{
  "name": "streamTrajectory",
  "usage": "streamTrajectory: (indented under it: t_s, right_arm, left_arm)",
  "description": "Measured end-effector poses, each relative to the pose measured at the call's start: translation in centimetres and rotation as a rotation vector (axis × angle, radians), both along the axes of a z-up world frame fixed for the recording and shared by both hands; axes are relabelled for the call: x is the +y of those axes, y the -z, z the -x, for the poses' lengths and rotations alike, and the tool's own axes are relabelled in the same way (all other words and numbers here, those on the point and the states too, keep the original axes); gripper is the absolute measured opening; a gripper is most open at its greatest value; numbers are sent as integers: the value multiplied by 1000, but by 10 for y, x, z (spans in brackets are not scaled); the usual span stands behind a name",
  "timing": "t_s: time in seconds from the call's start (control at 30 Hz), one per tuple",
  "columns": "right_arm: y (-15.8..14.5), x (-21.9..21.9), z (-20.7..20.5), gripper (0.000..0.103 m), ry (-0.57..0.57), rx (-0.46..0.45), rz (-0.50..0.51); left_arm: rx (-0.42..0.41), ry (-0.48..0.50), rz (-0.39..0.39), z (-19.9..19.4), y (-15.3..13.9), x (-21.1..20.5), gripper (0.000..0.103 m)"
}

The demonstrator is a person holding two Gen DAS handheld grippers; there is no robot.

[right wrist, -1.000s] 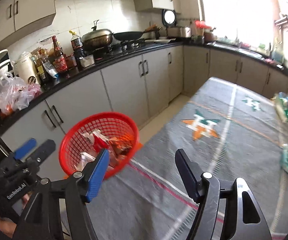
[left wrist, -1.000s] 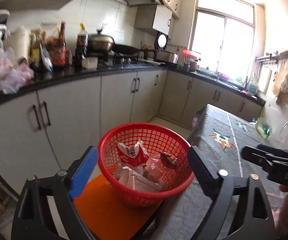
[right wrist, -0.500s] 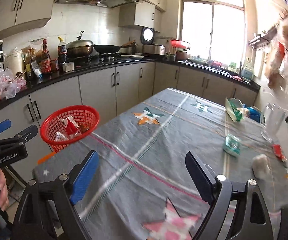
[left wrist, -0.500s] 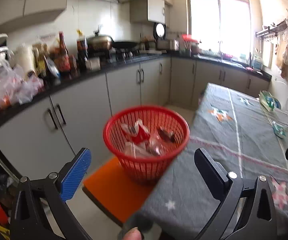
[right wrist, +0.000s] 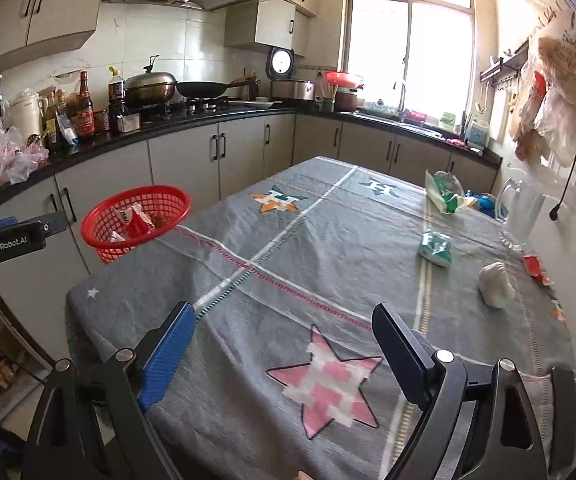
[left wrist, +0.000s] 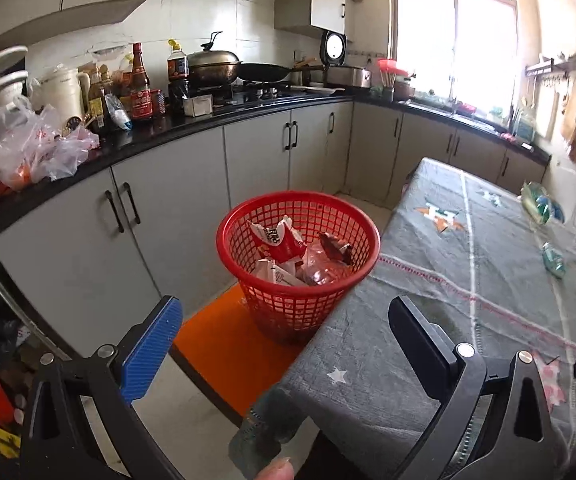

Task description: Collect trash

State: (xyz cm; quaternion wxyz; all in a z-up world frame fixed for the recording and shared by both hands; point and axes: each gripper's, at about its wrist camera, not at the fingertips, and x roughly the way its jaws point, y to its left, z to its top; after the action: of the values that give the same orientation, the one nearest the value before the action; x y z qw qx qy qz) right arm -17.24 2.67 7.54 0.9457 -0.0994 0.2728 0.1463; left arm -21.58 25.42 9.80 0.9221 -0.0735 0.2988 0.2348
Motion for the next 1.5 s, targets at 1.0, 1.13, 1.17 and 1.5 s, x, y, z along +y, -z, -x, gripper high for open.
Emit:
streamTrajectory:
  t_s: [1.0,1.13,1.17,1.5]
  right_arm:
    - [6,7,2,94,25,20,50]
    - [7,9,3,94,22,21,53]
    - [8,9,3,94,21,21,54]
    - [9,12,4,94,13,27,60]
  left_arm:
    - [-29,10,-196,5,5,-50,102]
    - [-24,8,-190,4,7,-48,102]
    - [-24,7,-189,5,7,-47,102]
    - [-20,7,-189,5,10,-46,102]
